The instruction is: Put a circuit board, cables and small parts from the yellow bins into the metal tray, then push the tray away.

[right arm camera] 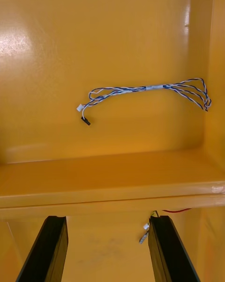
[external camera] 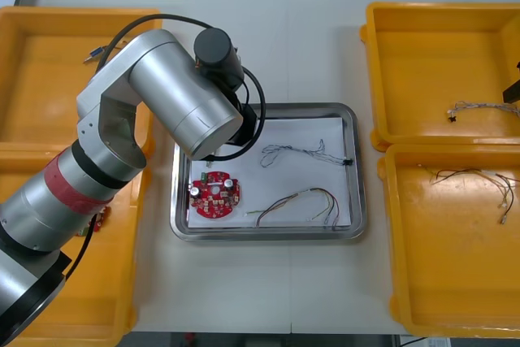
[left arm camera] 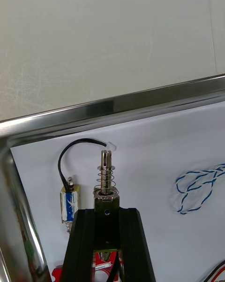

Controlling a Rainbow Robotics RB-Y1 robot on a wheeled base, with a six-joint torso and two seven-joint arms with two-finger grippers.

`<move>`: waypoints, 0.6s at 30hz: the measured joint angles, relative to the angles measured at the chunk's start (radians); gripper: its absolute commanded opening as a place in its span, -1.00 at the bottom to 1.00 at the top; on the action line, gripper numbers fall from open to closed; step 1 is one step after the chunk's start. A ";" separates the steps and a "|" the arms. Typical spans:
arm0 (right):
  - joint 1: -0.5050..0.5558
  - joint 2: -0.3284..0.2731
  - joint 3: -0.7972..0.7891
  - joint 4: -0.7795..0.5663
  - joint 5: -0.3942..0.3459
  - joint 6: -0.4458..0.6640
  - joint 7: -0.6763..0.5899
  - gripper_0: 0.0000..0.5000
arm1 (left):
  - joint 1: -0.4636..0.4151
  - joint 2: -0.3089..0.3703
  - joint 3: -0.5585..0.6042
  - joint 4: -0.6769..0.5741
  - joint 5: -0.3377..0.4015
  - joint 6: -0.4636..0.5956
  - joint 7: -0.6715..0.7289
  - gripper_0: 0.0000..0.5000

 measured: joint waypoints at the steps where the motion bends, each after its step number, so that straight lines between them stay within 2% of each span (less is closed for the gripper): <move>1: 0.000 -0.001 0.000 0.000 -0.001 0.000 0.002 1.00 | 0.000 0.000 0.000 0.001 0.001 0.000 0.000 -1.00; 10: 0.000 -0.006 0.000 0.000 -0.023 0.009 0.034 1.00 | 0.000 0.000 -0.033 0.026 -0.008 -0.007 0.000 -1.00; 18: 0.000 -0.006 0.000 0.000 -0.046 0.009 0.034 1.00 | 0.009 -0.009 -0.035 0.028 -0.050 -0.053 0.000 -1.00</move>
